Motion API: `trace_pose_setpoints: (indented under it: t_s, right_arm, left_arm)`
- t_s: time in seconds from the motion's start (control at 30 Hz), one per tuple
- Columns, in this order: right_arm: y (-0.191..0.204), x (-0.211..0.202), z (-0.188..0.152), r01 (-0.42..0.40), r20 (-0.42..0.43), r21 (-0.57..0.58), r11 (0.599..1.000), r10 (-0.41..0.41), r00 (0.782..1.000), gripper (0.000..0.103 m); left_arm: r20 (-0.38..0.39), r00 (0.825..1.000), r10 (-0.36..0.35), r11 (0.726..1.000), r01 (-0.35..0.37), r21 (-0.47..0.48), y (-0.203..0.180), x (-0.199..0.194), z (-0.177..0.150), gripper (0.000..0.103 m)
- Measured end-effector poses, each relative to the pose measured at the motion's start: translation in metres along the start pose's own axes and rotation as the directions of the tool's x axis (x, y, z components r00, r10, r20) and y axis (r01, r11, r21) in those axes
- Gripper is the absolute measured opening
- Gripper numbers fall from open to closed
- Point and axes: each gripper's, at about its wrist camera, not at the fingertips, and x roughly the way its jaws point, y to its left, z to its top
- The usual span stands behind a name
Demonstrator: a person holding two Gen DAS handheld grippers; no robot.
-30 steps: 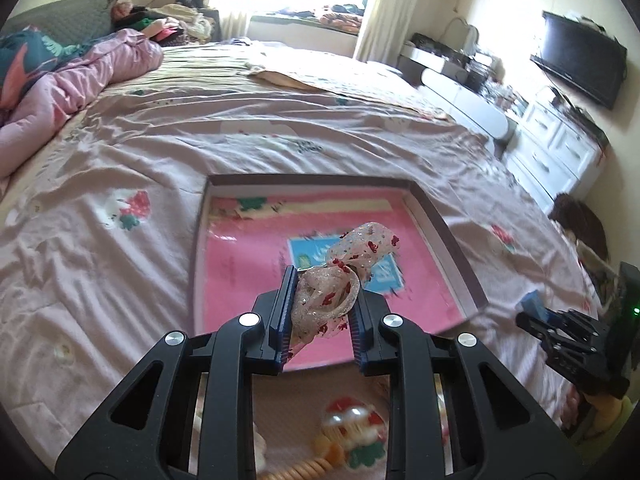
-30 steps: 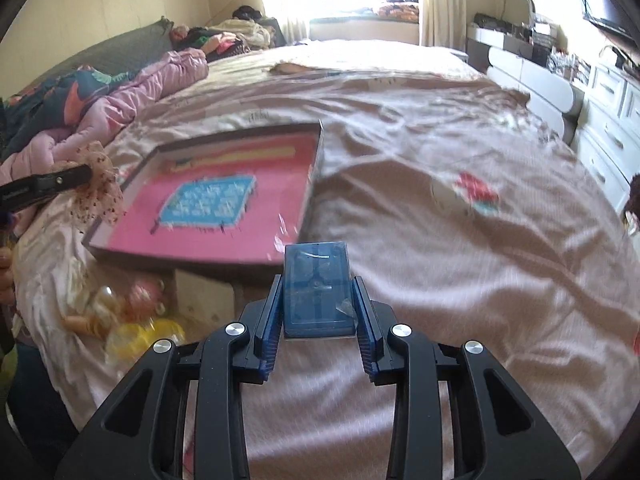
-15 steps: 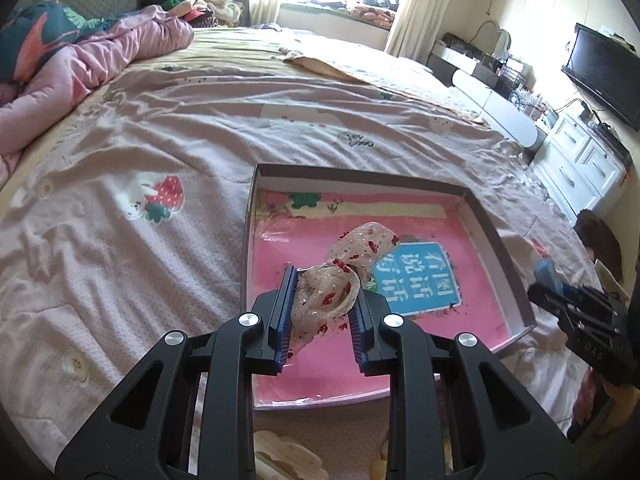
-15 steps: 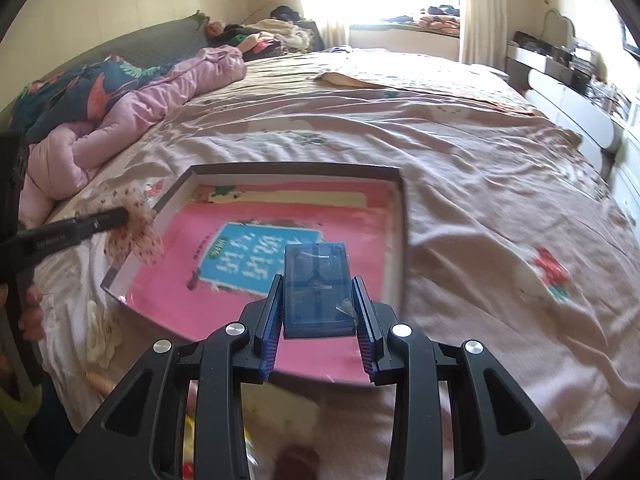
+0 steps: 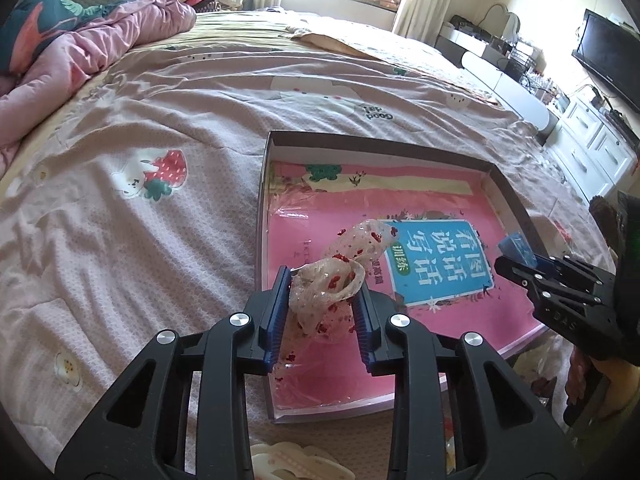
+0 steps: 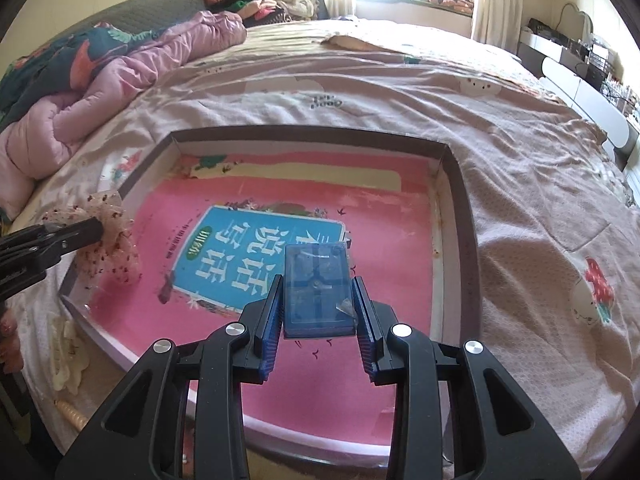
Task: Organize jewelry
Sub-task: 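Release the bow into the box with the left tool while the right tool drops the blue clip there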
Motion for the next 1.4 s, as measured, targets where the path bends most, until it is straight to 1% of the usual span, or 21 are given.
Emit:
trace_pose_setpoints:
  t_s: [0.03, 0.13, 0.2, 0.23, 0.27, 0.33, 0.37, 0.43, 0.5, 0.57, 0.63, 0.7, 0.77, 0.83, 0.93, 1.03, 1.1, 1.17, 1.4]
  right_arm:
    - [-0.001, 0.002, -0.001, 0.0, -0.006, 0.003, 1.0, 0.0, 1.0, 0.032]
    - [-0.004, 0.007, -0.004, 0.002, -0.023, 0.018, 1.0, -0.002, 1.0, 0.032]
    - [-0.006, 0.009, -0.005, 0.007, -0.03, 0.028, 1.0, -0.006, 1.0, 0.032]
    - [-0.006, 0.009, -0.006, 0.008, -0.03, 0.031, 0.999, -0.007, 1.0, 0.032]
    - [-0.007, 0.008, -0.007, 0.009, -0.028, 0.035, 0.999, -0.008, 1.0, 0.032]
    - [-0.008, 0.006, -0.008, 0.007, -0.025, 0.039, 0.999, -0.006, 1.0, 0.034]
    - [-0.008, 0.005, -0.008, 0.01, -0.022, 0.038, 0.999, -0.009, 1.0, 0.036]
    - [-0.008, 0.001, -0.008, 0.02, -0.013, 0.038, 0.999, -0.019, 1.0, 0.048]
    - [-0.008, -0.006, -0.01, 0.024, 0.003, 0.034, 0.999, -0.024, 1.0, 0.051]
    - [-0.008, -0.014, -0.011, 0.028, 0.015, 0.033, 0.999, -0.028, 0.999, 0.057]
    - [-0.008, -0.023, -0.013, 0.028, 0.032, 0.035, 0.999, -0.029, 0.999, 0.067]
    - [-0.007, -0.034, -0.015, 0.037, 0.05, 0.029, 0.999, -0.039, 0.998, 0.071]
    - [-0.006, -0.044, -0.017, 0.041, 0.066, 0.026, 0.999, -0.043, 0.997, 0.075]
    - [-0.006, -0.055, -0.02, 0.044, 0.082, 0.028, 0.999, -0.046, 0.996, 0.079]
    - [-0.005, -0.067, -0.023, 0.044, 0.098, 0.031, 0.999, -0.047, 0.994, 0.082]
    - [-0.003, -0.082, -0.028, 0.044, 0.12, 0.032, 0.999, -0.047, 0.992, 0.085]
    - [-0.002, -0.09, -0.031, 0.042, 0.131, 0.034, 0.999, -0.046, 0.99, 0.086]
    - [0.0, -0.099, -0.034, 0.039, 0.143, 0.036, 0.999, -0.044, 0.989, 0.087]
    - [0.003, -0.13, -0.047, 0.033, 0.189, 0.043, 0.999, -0.041, 0.981, 0.09]
  left_arm:
    - [-0.002, 1.0, 0.001, 1.0, -0.001, 0.003, 0.0, 0.0, -0.001, 0.029]
    - [-0.006, 1.0, -0.001, 1.0, 0.001, 0.005, 0.0, 0.0, -0.002, 0.032]
    - [-0.006, 1.0, 0.002, 1.0, -0.002, 0.006, 0.0, -0.001, -0.003, 0.039]
    - [-0.006, 1.0, 0.001, 1.0, -0.001, 0.005, 0.0, -0.002, -0.004, 0.044]
    - [-0.005, 1.0, -0.001, 1.0, 0.001, 0.005, -0.001, -0.003, -0.004, 0.046]
    - [0.001, 1.0, -0.002, 1.0, 0.002, 0.008, -0.002, -0.006, -0.005, 0.048]
    - [0.002, 1.0, 0.0, 1.0, 0.0, 0.008, -0.002, -0.007, -0.005, 0.052]
    - [0.007, 1.0, -0.003, 1.0, 0.003, 0.01, -0.004, -0.011, -0.006, 0.056]
    - [0.014, 1.0, -0.004, 1.0, 0.004, 0.015, -0.005, -0.015, -0.006, 0.057]
    - [0.02, 1.0, -0.007, 1.0, 0.007, 0.017, -0.006, -0.019, -0.006, 0.061]
    - [0.026, 1.0, -0.014, 1.0, 0.014, 0.014, -0.008, -0.024, -0.006, 0.065]
    - [0.035, 0.999, -0.019, 1.0, 0.019, 0.011, -0.009, -0.031, -0.007, 0.067]
    - [0.046, 0.999, -0.022, 1.0, 0.022, 0.012, -0.011, -0.037, -0.007, 0.075]
    - [0.056, 0.998, -0.021, 1.0, 0.02, 0.014, -0.013, -0.044, -0.008, 0.08]
    - [0.069, 0.998, -0.01, 1.0, 0.008, 0.021, -0.017, -0.055, -0.012, 0.082]
    - [0.079, 0.997, -0.015, 1.0, 0.014, 0.016, -0.017, -0.065, -0.017, 0.086]
    - [0.088, 0.996, -0.014, 1.0, 0.013, 0.013, -0.017, -0.072, -0.02, 0.087]
    - [0.096, 0.995, -0.01, 1.0, 0.009, 0.011, -0.017, -0.078, -0.023, 0.092]
    - [0.13, 0.992, -0.008, 1.0, 0.008, 0.002, -0.018, -0.102, -0.032, 0.092]
